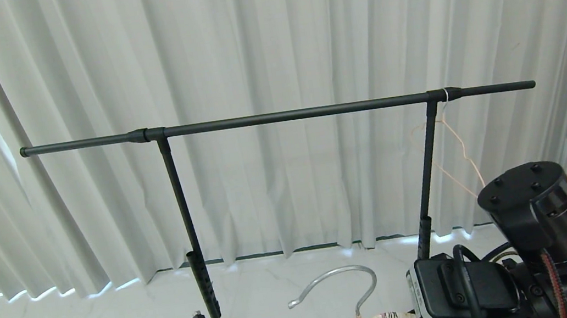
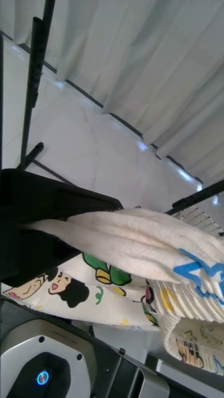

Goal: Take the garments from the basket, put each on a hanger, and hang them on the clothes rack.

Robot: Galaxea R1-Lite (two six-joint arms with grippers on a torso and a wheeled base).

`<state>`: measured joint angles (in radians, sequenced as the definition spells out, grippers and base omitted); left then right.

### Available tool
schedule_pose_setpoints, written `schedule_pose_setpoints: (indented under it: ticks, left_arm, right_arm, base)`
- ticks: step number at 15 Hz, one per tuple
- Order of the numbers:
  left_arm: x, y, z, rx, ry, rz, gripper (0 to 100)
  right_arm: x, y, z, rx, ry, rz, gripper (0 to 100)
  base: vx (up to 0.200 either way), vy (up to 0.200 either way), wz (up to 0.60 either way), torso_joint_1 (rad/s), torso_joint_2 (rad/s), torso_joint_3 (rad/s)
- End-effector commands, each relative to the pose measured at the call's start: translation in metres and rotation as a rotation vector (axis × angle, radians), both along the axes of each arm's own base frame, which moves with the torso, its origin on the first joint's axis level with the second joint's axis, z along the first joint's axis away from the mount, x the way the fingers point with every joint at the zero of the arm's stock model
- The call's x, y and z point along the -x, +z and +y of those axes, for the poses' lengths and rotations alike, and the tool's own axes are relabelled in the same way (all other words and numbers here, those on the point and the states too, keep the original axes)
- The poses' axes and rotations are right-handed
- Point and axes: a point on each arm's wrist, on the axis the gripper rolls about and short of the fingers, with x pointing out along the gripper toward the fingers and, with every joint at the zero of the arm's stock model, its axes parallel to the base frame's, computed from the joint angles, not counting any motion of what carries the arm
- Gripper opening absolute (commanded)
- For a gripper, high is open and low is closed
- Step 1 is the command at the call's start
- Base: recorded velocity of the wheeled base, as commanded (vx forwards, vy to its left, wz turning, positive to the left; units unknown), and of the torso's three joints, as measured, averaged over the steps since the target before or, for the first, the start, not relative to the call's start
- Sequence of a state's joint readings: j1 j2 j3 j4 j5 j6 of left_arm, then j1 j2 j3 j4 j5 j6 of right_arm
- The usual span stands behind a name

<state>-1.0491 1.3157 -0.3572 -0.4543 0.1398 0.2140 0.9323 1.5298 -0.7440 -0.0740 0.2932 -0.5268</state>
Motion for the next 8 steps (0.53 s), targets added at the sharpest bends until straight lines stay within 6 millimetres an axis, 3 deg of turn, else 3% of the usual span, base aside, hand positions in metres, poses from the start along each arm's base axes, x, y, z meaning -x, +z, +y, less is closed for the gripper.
schedule_pose_setpoints:
  ticks: [1,2,8]
  left_arm:
    - [0.000,-0.001,0.000,-0.005,0.001,-0.001,0]
    - [0.000,-0.001,0.000,-0.004,0.002,0.000,100]
    - [-0.007,0.009,0.012,0.078,0.108,-0.065,100]
  right_arm:
    - [-0.001,0.001,0.001,-0.010,-0.004,-0.013,0]
    - [-0.001,0.002,0.001,-0.017,-0.011,-0.026,0]
    - [-0.004,0.013,-0.011,-0.041,-0.092,-0.090,0]
  base:
    - [0.000,0.000,0.00,0.000,0.00,0.000]
    - [0.000,0.000,0.00,0.000,0.00,0.000]
    - [0.000,0.000,0.00,0.000,0.00,0.000]
